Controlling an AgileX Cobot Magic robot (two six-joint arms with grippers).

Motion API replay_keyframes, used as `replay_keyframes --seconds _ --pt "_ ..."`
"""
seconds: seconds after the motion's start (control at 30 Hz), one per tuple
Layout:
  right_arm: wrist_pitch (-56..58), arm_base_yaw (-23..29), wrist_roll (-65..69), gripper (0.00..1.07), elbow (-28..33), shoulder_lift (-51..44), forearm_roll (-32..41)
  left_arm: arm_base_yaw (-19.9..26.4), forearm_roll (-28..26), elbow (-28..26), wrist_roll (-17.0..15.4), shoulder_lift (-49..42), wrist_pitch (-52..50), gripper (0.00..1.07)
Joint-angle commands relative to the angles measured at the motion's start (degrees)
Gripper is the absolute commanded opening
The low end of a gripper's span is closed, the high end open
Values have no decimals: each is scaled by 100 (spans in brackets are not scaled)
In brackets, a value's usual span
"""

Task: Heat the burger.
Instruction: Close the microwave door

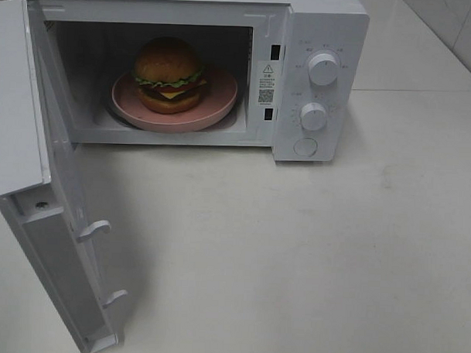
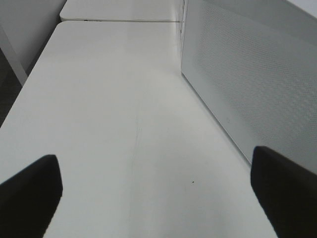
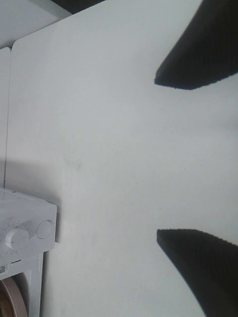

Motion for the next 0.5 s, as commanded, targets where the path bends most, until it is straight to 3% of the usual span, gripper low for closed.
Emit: replay_keyframes --seconds 0.03,0.5 --pt "-63 -34 -11 75 0 -155 11 -17 -6 11 -17 -109 -40 98" --pt "-63 -34 -11 75 0 -155 11 -17 -6 11 -17 -109 -40 98"
